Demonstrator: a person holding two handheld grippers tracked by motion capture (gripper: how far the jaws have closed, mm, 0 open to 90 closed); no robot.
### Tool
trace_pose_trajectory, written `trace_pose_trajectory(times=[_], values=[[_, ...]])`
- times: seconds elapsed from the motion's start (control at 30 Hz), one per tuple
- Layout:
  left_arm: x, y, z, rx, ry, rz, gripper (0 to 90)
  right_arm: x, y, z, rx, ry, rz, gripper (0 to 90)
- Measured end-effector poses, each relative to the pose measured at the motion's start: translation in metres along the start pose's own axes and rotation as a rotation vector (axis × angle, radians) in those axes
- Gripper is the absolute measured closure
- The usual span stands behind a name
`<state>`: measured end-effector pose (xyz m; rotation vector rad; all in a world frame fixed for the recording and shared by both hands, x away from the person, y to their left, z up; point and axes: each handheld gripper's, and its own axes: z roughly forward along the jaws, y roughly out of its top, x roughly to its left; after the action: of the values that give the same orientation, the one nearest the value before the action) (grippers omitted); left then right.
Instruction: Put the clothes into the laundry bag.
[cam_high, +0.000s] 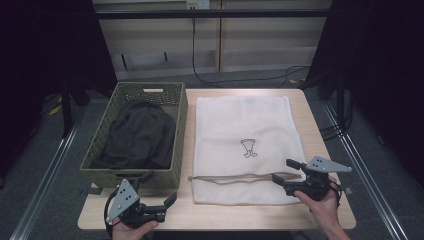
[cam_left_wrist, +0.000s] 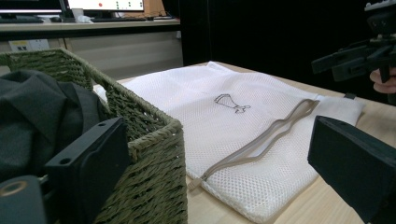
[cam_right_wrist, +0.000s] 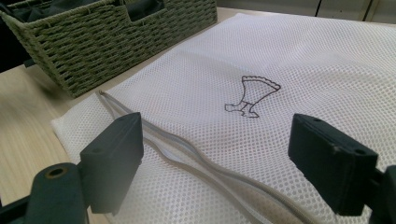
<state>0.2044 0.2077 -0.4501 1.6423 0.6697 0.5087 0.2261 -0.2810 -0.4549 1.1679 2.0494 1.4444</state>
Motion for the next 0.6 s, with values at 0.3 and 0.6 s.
trace_pose_trajectory(times=[0.3,0.6], values=[[-0.002,0.0,0.001,0.034,-0.008,0.039,7.9,-0.007,0.0,0.005,0.061,-0.025,0.001,13.8],[-0.006,0.0,0.003,0.05,-0.024,0.034,8.4,-0.009,0.001,0.009,0.084,-0.071,-0.016,19.4]])
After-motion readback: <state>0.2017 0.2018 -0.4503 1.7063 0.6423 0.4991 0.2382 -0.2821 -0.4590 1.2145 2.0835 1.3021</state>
